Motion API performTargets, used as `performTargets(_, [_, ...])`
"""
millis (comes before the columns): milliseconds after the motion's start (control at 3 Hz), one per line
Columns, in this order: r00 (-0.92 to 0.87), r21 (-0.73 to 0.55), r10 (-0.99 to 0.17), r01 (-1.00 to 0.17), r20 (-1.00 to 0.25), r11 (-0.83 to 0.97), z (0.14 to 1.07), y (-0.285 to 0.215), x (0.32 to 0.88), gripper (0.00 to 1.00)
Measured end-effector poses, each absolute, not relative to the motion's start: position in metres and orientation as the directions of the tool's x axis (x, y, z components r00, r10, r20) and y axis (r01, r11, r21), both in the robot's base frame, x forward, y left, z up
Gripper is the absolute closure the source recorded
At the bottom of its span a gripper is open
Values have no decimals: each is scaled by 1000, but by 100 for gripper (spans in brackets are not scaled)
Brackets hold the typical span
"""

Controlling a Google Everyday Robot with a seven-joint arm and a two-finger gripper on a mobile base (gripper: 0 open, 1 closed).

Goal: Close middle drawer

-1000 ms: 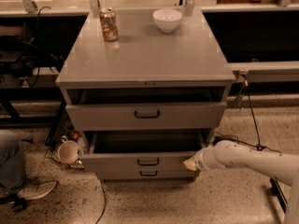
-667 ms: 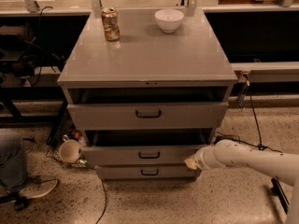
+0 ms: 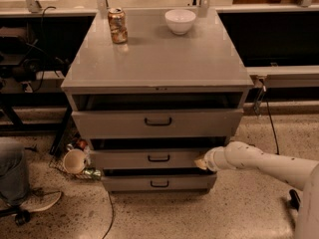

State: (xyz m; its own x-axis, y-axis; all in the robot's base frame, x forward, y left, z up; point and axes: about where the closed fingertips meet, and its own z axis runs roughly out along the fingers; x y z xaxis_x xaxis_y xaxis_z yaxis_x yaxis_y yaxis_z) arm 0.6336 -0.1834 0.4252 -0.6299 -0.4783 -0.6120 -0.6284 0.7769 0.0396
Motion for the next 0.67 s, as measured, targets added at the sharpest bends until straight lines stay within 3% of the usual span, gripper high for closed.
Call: performTargets(667, [-600,19,-477,-635,-642,773,428,-179,654,100])
